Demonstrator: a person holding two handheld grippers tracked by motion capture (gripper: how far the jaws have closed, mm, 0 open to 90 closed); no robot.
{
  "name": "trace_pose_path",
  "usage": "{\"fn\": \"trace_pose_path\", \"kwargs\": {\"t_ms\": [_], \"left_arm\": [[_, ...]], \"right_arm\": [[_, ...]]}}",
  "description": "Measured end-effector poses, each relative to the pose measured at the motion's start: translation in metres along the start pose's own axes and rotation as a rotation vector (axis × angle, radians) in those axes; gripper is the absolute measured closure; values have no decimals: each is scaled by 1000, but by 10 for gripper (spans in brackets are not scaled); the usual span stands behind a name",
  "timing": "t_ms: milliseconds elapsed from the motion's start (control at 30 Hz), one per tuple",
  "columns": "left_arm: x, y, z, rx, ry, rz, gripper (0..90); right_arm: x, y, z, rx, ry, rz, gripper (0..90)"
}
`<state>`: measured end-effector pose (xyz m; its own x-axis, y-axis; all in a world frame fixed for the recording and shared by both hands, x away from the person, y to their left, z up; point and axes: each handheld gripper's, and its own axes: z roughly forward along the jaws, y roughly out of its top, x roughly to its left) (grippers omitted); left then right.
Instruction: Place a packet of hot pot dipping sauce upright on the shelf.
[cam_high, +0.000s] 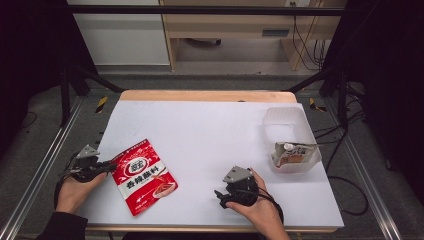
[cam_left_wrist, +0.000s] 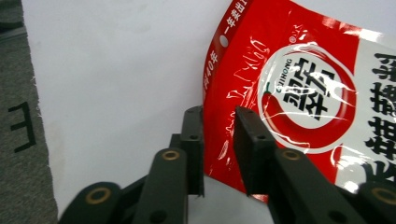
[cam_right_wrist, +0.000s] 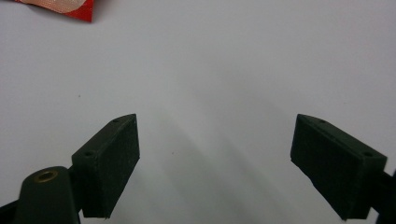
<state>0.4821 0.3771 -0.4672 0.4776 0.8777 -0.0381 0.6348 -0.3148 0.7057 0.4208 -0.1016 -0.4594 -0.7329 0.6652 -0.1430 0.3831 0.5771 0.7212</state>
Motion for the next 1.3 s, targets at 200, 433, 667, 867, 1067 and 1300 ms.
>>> {"fn": "trace_pose_path", "kwargs": {"t_ms": [200,433,667,867,1067,1300], "left_arm": [[2,1,-1,8,16,6,891],[-6,9,-9,-10,21,44,900],[-21,33,-17,-53,-5,129,900],[-37,53,-18,-78,-35,201,900],[-50,70,-19,-99,-49,238,900],[-66,86,-22,-128,-50,272,900]], "right_arm": [[0,0,0,-2,-3,-1,159],[-1,1,0,-8,-13,1,159],[-3,15,-1,-4,-30,-24,158],[-5,37,-1,-1,-37,-70,160],[-11,57,-1,14,-45,-105,159],[-18,75,-4,11,-50,-130,158]]}}
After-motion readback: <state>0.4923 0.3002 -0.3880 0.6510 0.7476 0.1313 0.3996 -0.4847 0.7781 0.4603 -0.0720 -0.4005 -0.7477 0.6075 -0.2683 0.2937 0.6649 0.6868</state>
